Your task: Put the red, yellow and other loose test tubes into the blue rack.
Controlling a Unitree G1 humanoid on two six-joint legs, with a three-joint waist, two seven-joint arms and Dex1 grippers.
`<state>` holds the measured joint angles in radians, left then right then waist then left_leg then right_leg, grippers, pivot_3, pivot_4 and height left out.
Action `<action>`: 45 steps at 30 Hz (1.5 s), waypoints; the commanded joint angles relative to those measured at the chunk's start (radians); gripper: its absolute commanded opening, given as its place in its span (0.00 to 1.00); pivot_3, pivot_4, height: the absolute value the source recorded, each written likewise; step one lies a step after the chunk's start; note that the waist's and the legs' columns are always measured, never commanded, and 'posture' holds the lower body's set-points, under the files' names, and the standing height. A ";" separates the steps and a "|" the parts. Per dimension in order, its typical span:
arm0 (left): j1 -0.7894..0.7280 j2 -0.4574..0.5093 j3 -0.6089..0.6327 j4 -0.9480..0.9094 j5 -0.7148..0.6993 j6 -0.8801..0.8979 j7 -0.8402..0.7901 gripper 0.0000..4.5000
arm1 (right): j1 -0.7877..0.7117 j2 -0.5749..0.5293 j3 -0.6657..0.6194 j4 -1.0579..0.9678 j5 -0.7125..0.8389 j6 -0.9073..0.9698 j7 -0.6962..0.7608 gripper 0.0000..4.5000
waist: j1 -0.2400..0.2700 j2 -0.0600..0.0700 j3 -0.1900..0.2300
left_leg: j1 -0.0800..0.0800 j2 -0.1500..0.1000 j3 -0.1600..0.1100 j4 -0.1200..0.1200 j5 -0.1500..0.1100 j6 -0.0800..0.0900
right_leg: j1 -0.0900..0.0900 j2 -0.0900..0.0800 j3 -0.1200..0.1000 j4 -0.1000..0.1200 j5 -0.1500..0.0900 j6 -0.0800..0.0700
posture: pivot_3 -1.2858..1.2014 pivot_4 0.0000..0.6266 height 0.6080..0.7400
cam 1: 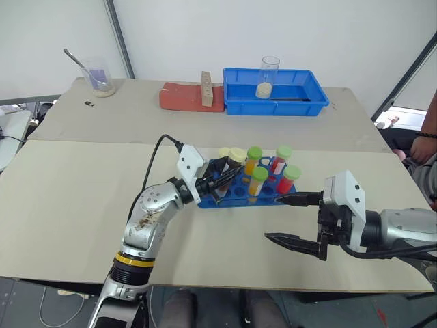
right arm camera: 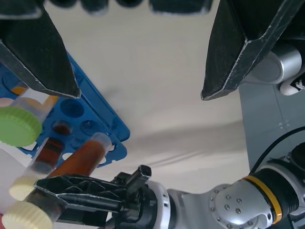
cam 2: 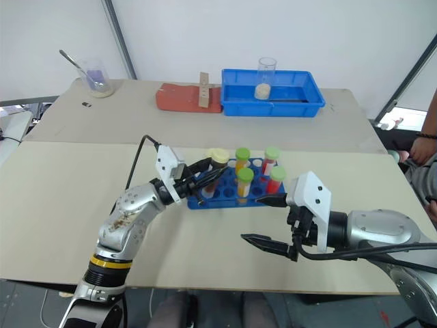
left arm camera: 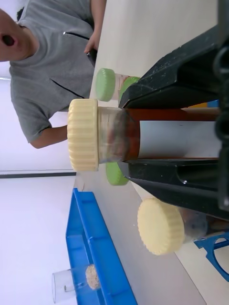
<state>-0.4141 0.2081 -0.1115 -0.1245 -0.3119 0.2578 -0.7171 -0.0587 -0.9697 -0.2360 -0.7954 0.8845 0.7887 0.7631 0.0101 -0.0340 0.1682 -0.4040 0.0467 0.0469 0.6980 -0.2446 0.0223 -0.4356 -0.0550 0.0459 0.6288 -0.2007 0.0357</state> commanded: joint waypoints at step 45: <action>0.093 -0.052 -0.029 0.074 0.075 -0.225 0.078 0.20 | 0.029 0.023 -0.018 -0.052 -0.013 -0.029 -0.062 1.00 | -0.010 0.000 0.000 | 0.000 0.001 0.000 -0.002 0.000 0.000 | 0.000 0.001 0.000 -0.001 -0.002 0.001 | 0.52 0.24 0.91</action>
<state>-0.3388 0.1503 -0.1418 -0.0325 -0.2396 0.0449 -0.6411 -0.0173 -0.9507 -0.2437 -0.8333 0.8734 0.7879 0.7049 -0.0001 -0.0339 0.1682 -0.4037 0.0476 0.0470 0.6960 -0.2446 0.0224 -0.4356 -0.0544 0.0458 0.6275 -0.2023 0.0369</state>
